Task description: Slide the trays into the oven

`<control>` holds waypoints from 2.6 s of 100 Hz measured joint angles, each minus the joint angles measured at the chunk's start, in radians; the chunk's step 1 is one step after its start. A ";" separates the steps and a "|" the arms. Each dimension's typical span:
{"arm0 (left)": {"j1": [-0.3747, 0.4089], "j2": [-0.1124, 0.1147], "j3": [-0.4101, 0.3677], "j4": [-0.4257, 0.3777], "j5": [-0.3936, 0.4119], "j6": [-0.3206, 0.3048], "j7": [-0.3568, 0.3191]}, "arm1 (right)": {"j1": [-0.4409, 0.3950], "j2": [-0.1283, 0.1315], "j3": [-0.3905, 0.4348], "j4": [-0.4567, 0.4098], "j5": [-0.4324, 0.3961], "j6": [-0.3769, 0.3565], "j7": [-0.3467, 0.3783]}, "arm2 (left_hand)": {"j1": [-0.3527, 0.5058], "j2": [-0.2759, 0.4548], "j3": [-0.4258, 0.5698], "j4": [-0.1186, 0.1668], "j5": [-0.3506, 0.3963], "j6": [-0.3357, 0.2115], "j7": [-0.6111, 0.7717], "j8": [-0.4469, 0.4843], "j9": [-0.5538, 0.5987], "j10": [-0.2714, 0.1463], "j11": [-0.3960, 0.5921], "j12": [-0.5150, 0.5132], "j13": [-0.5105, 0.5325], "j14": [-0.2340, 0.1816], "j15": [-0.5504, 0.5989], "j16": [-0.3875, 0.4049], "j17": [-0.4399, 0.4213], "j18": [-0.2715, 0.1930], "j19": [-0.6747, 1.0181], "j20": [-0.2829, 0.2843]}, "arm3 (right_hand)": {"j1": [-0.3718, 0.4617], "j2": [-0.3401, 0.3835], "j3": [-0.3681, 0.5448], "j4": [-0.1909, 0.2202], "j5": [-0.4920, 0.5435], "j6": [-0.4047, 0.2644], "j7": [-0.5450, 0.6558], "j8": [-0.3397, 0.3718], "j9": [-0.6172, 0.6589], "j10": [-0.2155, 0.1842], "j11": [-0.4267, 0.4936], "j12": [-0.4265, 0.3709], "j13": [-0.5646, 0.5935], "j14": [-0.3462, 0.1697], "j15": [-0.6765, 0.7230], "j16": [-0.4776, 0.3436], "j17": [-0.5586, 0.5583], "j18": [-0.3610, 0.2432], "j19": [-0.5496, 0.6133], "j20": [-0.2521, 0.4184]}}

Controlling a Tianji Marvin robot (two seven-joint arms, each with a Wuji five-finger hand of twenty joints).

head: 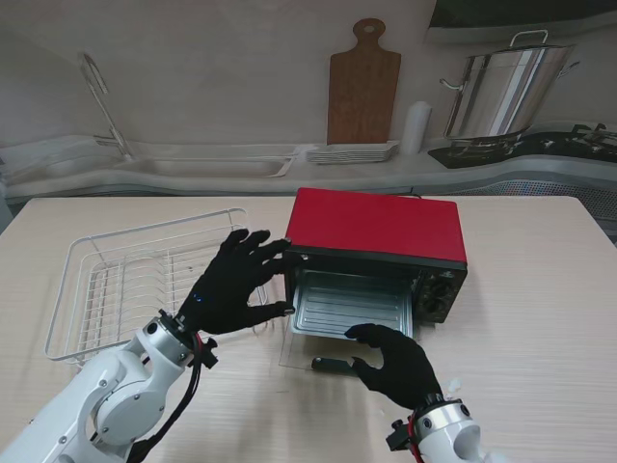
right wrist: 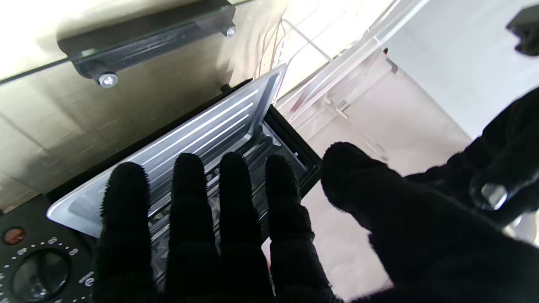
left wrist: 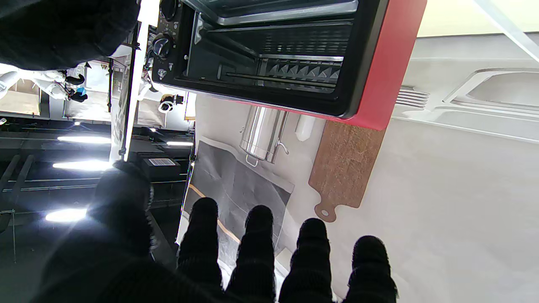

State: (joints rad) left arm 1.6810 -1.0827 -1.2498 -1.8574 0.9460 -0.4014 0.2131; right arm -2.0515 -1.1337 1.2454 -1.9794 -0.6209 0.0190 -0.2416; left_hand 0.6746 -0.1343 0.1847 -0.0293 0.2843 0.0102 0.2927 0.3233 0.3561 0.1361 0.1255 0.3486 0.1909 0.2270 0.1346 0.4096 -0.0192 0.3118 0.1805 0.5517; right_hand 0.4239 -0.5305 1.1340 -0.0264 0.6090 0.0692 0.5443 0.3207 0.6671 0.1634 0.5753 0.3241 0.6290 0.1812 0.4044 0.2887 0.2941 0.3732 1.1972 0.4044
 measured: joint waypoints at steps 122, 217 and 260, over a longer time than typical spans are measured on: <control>0.033 0.000 -0.025 -0.022 0.011 0.004 0.002 | 0.205 0.030 -0.227 0.176 -0.140 0.173 0.060 | 0.000 0.000 0.000 0.000 0.000 0.000 0.000 0.000 0.000 0.000 0.000 0.000 0.000 0.000 0.000 0.000 0.000 0.000 0.000 0.000 | -0.011 0.099 -0.105 0.071 -0.144 0.014 -0.116 -0.054 -0.177 -0.042 -0.216 -0.091 -0.171 -0.148 -0.327 -0.181 -0.190 -0.368 -0.315 -0.173; 0.031 0.001 -0.022 -0.022 0.016 0.006 -0.002 | 0.275 -0.013 -0.258 0.226 -0.039 0.216 -0.059 | 0.000 0.000 0.000 0.000 0.000 0.000 0.000 0.000 0.000 0.000 0.000 0.000 0.000 0.000 0.000 0.000 0.000 0.000 0.000 0.000 | -0.034 0.100 -0.113 0.071 -0.148 0.014 -0.045 -0.050 -0.174 -0.042 -0.084 -0.055 -0.168 -0.143 -0.208 -0.117 -0.141 -0.318 -0.251 -0.145; 0.029 0.001 -0.020 -0.022 0.019 0.003 -0.002 | 0.345 -0.031 -0.297 0.268 -0.002 0.261 -0.080 | 0.000 0.000 0.000 0.000 0.000 0.000 0.000 0.000 0.000 0.000 0.000 0.000 0.000 0.000 0.000 0.000 0.000 0.000 0.000 0.000 | -0.034 0.098 -0.107 0.071 -0.148 0.014 -0.038 -0.038 -0.173 -0.042 -0.071 -0.055 -0.168 -0.133 -0.195 -0.105 -0.129 -0.306 -0.239 -0.135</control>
State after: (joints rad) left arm 1.7104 -1.0812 -1.2699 -1.8797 0.9650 -0.3985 0.2111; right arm -1.7068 -1.1645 0.9482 -1.7115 -0.6230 0.2800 -0.3220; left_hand 0.6747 -0.1343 0.1847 -0.0292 0.2843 0.0102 0.2928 0.3233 0.3561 0.1361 0.1255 0.3485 0.1909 0.2270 0.1346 0.4094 -0.0192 0.3118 0.1805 0.5516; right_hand 0.3902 -0.4325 1.0270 0.0445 0.4614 0.0828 0.5060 0.2825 0.4938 0.1212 0.5045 0.2687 0.4610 0.0480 0.2093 0.1834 0.1653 0.0672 0.9584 0.2692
